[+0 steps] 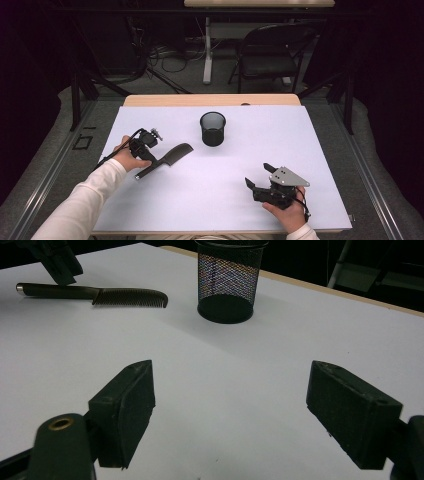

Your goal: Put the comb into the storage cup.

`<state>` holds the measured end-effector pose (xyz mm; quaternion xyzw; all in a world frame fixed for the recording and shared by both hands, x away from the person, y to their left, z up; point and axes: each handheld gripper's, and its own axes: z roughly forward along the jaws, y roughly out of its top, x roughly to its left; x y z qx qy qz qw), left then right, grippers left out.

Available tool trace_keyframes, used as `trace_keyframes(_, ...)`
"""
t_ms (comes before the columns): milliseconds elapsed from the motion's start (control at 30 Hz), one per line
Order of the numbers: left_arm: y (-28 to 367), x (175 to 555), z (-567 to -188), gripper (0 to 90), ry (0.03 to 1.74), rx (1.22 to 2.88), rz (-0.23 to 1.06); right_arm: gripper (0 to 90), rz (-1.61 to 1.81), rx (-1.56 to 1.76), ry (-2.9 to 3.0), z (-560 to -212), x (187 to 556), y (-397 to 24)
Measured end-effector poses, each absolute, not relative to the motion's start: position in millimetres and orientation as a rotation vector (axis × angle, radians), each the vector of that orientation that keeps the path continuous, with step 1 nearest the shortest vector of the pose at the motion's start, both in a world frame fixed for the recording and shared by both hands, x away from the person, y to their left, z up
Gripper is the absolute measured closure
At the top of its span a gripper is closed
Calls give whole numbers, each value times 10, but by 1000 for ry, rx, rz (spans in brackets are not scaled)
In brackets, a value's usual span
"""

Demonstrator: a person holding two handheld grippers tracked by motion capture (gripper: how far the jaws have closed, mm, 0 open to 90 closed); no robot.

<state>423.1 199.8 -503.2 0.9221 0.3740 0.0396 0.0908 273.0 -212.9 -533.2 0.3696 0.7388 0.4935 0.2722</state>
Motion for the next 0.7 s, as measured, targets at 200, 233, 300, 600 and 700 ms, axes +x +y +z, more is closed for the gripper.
trace_keyframes(200,1983,4234,-5074,607,1100,2754,115,193,1325,993,1993,-5331,2730,-2132)
trace_keyframes(233,1981,4235,-5079,609,1098,2761,120,193,1325,993,1993,-5331,2730,-2131)
trace_keyframes(300,1977,4239,-5085,610,1099,2762,119,193,1324,992,1993,-5331,2732,-2132)
trace_keyframes(600,1955,4254,-5114,614,1099,2780,128,195,1324,991,1995,-5332,2732,-2131)
trace_keyframes(700,1938,4255,-5131,617,1094,2780,130,196,1325,991,1994,-5333,2732,-2132)
